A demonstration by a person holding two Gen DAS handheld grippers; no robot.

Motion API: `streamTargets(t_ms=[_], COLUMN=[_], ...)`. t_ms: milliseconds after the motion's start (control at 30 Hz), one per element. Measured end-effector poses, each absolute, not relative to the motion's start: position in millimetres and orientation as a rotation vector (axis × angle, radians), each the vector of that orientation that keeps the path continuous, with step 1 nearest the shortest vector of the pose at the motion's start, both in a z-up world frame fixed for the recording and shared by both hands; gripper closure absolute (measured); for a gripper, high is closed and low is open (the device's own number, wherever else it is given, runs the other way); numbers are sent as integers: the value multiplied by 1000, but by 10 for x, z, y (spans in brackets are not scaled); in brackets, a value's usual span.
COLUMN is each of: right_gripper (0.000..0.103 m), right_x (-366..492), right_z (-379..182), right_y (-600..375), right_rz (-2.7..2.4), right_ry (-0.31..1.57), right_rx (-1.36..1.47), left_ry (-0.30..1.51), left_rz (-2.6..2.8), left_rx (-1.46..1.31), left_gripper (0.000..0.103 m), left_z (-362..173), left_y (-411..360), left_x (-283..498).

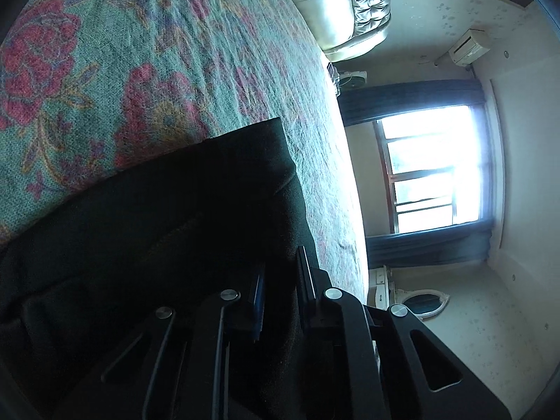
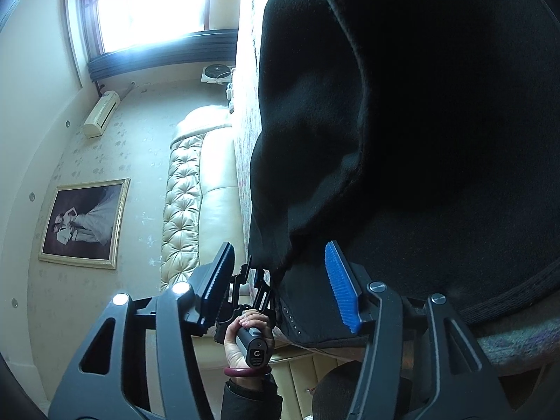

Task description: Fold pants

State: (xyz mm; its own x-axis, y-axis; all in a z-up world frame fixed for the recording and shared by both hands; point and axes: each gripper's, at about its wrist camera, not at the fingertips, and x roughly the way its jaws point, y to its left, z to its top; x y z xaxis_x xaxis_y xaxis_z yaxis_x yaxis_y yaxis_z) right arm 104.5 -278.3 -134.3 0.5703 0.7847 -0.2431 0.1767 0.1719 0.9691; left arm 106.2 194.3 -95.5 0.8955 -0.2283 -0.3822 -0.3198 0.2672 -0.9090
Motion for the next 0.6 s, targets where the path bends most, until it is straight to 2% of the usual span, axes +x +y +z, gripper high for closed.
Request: streamTargets(t_ms=[267,400,600], right_gripper=[38,28,27], right_x=[1284,1322,1310], right_z=[-1344,-1297,-1298], right_y=[-2469,-2361,-2323], right_rz=[466,441,422], right_ry=[936,928,895], right_rx=[1332,1326,1329], left_ry=[444,439,469], left_rz=[8,-1,29], left_rx=[-1309,-1383,-1493], left_gripper=[89,89,89], left_z=[-583,-481,-513], left_y=[1883,1896,1951], left_x=[1150,1184,1126])
